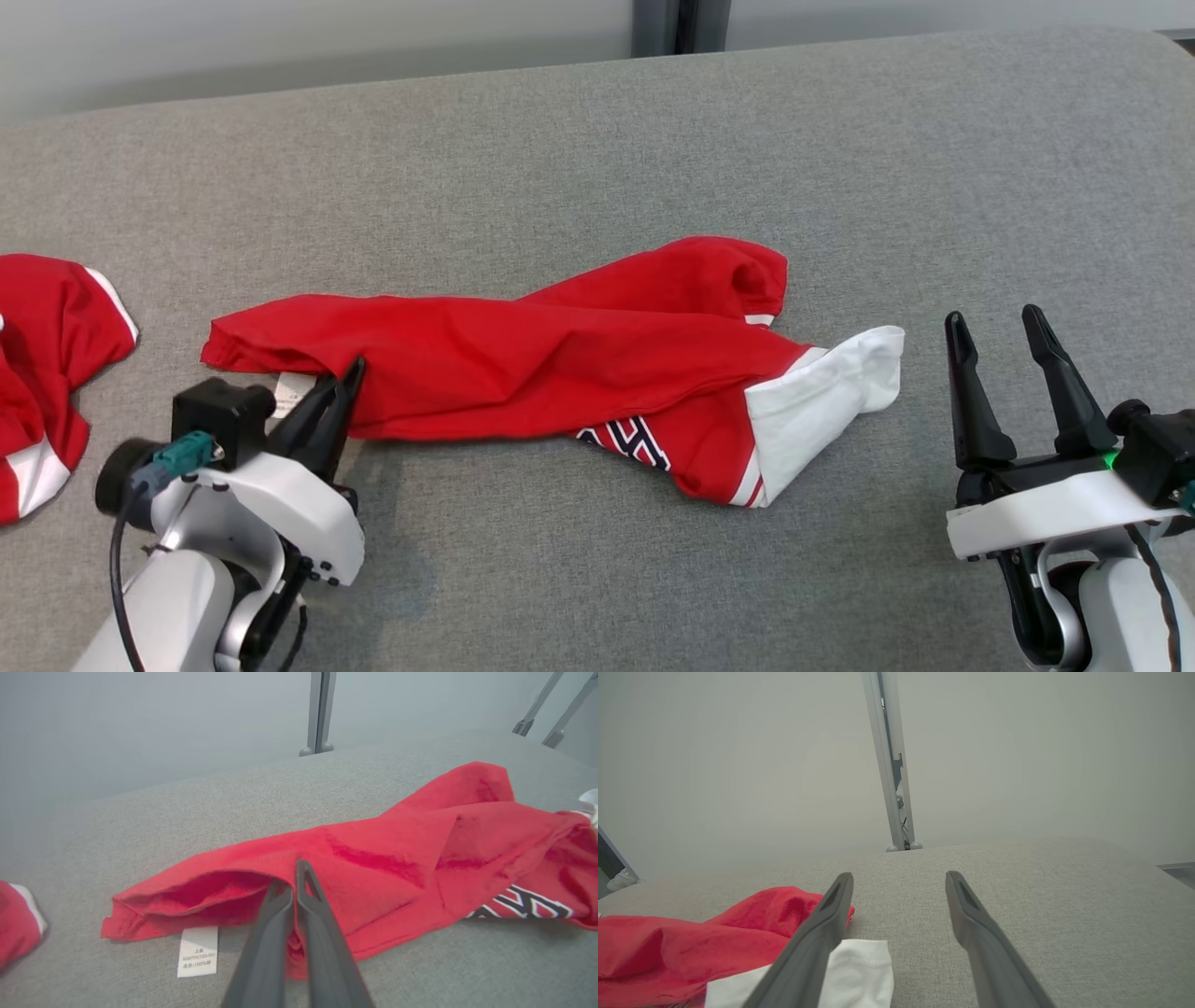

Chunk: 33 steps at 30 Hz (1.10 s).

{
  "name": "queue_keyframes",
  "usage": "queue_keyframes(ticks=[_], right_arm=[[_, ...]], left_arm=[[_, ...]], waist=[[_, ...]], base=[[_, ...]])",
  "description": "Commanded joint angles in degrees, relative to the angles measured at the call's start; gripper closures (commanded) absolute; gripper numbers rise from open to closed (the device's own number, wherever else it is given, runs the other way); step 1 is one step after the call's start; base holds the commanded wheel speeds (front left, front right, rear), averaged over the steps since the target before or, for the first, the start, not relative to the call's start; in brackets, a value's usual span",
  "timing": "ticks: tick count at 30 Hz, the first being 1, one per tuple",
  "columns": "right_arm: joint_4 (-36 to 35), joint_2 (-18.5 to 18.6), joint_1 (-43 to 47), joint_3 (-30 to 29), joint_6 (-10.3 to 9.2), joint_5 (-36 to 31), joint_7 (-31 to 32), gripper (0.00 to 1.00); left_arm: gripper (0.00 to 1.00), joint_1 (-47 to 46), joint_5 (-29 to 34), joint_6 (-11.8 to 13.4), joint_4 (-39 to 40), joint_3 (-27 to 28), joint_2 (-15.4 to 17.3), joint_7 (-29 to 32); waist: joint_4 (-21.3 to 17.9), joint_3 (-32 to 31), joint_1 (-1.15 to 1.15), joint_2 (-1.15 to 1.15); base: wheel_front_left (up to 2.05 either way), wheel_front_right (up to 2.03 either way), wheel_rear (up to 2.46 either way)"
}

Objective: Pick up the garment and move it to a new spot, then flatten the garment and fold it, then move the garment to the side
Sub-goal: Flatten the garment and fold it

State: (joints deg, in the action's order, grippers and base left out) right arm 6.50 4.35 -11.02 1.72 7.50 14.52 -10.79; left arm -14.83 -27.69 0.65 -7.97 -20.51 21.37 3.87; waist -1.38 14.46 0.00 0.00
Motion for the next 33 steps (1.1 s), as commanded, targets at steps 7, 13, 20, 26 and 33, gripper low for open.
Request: queue_keyframes(ticks=[7,13,20,26,33], right_arm=[[0.5,0.0,-0.6,0.7,-0.02,1.5,-0.8,0.0],[0.2,-0.1,-0.7,0.4,-0.02,1.5,-1.1,0.0],[0.3,-0.2,-2.3,1.5,-0.02,1.3,-1.1,0.0],[0.8,-0.2,-2.7,1.8,-0.02,1.3,-1.4,0.0],[1.5,-0.2,-1.8,1.4,-0.02,1.1,-1.6,0.0]], left_arm=[[1.0,-0.8,-0.4,1.4,2.2,1.0,2.2,3.5],[1.0,-3.3,-1.3,1.5,0.5,2.0,1.3,1.8],[1.0,-9.1,-2.4,-1.0,-11.2,1.5,-1.1,-0.7],[0.07,-12.8,-2.7,-2.8,-20.3,1.1,-3.1,-4.3],[0.0,-13.0,-1.6,-2.1,-24.7,0.7,-4.1,-8.9]], waist=[[-1.3,-0.5,0.0,0.0],[-1.8,0.6,0.0,0.0],[-3.1,2.9,0.0,0.0],[-3.5,3.7,0.0,0.0],[-3.0,2.5,0.0,0.0]], base=[[0.0,0.0,0.0],[0.0,0.0,0.0],[0.0,0.0,0.0],[0.0,0.0,0.0],[0.0,0.0,0.0]])
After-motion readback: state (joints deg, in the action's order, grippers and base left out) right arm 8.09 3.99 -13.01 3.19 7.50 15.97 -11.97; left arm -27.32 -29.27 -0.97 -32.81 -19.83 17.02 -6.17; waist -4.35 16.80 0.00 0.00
